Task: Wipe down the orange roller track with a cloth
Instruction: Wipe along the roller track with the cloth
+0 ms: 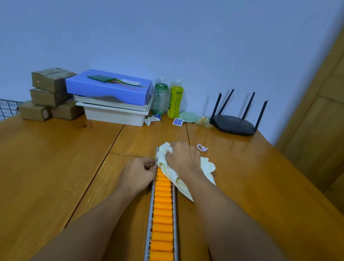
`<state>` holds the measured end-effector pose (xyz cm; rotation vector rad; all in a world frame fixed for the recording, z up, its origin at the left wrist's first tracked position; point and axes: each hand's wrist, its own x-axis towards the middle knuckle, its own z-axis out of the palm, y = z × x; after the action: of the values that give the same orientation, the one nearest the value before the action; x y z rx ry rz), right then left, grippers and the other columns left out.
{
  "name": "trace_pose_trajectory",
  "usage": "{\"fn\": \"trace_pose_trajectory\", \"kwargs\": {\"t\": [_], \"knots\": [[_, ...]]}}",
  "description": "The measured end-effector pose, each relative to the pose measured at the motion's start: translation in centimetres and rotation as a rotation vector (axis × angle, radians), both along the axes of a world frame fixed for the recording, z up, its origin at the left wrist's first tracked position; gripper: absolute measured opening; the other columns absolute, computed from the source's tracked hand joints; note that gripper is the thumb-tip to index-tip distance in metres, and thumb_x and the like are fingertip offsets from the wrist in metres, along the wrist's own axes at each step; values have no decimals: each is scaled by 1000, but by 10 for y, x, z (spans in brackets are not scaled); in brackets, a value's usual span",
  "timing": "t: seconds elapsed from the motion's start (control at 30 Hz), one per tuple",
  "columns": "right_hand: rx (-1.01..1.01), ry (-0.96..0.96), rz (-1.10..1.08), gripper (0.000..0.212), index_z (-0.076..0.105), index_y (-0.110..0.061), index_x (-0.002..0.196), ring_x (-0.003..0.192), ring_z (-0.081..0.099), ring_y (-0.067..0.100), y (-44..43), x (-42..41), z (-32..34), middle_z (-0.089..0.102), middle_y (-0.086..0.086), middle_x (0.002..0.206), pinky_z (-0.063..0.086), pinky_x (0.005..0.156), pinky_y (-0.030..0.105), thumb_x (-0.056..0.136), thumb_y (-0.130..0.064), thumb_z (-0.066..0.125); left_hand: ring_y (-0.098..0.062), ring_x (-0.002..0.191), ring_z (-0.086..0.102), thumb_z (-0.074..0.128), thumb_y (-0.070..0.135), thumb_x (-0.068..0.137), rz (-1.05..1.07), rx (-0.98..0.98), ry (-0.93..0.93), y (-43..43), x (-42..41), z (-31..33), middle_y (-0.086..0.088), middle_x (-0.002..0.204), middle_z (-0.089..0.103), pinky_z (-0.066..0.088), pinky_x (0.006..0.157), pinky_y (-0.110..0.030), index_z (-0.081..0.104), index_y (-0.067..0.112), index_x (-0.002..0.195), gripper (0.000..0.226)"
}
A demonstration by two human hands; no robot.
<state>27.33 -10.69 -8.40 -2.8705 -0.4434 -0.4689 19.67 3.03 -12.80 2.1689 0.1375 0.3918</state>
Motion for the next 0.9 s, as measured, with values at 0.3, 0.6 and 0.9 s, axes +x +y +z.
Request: {"fn": "trace_pose_trajectory", "kwargs": {"t": [0.3,0.6,0.9], "knots": [[67,108,-148,24,60,-15,81,78,57,26,-63,-15,10,54,1,79,41,64,31,96,-34,55,-8,100,64,68,25,96,-4,-54,31,1,1,-1,6,115,75,52,84,-30,75,23,120,26],[361,88,-15,21,75,-23,95,82,62,29,-45,-54,56,69,3,87,53,70,37,89,-34,59,-15,107,64,67,27,95,5,-99,100,0,-3,3,3,119,74,51,93,-38,72,22,125,31],[61,60,91,27,68,-13,109,98,62,36,9,-87,17,64,10,107,36,68,33,97,-33,54,-16,58,38,55,39,83,-5,-194,63,3,-7,4,9,47,45,29,60,-34,47,27,48,38]]}}
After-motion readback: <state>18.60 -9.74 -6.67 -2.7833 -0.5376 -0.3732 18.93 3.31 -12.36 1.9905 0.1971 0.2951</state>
